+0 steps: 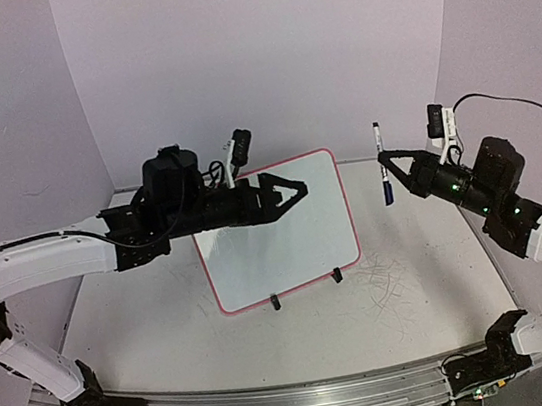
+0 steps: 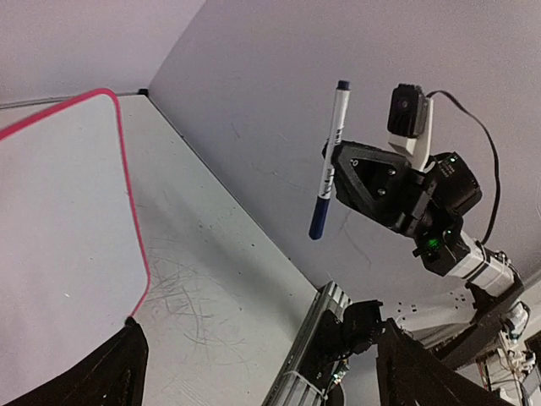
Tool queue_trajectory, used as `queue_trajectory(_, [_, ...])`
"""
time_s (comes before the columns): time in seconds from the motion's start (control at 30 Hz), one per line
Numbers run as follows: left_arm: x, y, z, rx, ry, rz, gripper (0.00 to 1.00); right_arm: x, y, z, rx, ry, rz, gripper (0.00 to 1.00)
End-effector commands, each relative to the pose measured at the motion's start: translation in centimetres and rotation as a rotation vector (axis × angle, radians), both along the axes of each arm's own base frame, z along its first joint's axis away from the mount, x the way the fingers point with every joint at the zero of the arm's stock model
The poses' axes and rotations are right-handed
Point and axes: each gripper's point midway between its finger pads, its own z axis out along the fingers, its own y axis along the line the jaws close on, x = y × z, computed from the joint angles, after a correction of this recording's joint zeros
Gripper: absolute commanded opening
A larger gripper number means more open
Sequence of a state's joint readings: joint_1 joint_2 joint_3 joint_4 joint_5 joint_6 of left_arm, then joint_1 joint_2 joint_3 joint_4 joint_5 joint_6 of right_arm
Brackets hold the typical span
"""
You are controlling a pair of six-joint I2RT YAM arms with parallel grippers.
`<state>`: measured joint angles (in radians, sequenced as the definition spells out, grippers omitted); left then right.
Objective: Write a sentence on the whiteboard
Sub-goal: Pass from the right arm to the left
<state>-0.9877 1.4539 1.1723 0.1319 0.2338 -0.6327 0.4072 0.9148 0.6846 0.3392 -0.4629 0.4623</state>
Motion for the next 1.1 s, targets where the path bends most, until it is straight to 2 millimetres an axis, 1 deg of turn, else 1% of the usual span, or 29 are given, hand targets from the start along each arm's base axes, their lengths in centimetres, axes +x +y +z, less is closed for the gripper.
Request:
queue_trajectory(0.0, [-2.1, -2.2, 4.3, -0.188, -0.071, -0.153, 0.95, -5.3, 3.9, 7.2, 0.237, -0.165, 0.253, 0.0])
queue_trajectory(0.07, [-3.1, -2.2, 4.7, -0.226, -0.084, -0.194, 0.95, -6.2, 4.4, 8.2, 0.304, -0.186, 0.29, 0.0])
queue_trajectory(0.13, [-4.5, -2.4, 5.2, -0.276, -0.094, -0.255, 0.95, -6.8, 5.0, 8.7, 0.357, -0.185, 0.327, 0.0])
queue_trajectory(0.27, [-7.0, -3.7, 5.2, -0.332, -0.108, -0.354, 0.94, -7.8, 6.6, 10.2, 0.434, -0.203, 0.401, 0.0])
queue_trajectory(0.33, [-7.8, -4.1, 5.6, -0.35, -0.134, -0.379, 0.93, -8.5, 7.4, 10.9, 0.458, -0.219, 0.43, 0.0])
queue_trajectory(0.47, [-8.0, -4.5, 6.1, -0.365, -0.165, -0.372, 0.88, -8.7, 8.2, 11.6, 0.49, -0.227, 0.436, 0.0])
queue_trajectory(0.6, [-7.8, -4.9, 6.0, -0.362, -0.177, -0.373, 0.8, -8.9, 9.4, 12.0, 0.513, -0.225, 0.466, 0.0])
queue_trajectory(0.77, [-7.7, -4.9, 6.2, -0.366, -0.191, -0.363, 0.74, -9.4, 11.1, 11.9, 0.544, -0.205, 0.529, 0.0])
queue_trajectory(0.9, [-7.7, -4.6, 6.5, -0.368, -0.214, -0.352, 0.62, -9.4, 12.1, 11.5, 0.548, -0.188, 0.553, 0.0])
queue_trajectory(1.07, [-7.4, -4.3, 6.1, -0.357, -0.222, -0.327, 0.44, -9.2, 12.8, 10.9, 0.545, -0.163, 0.576, 0.0])
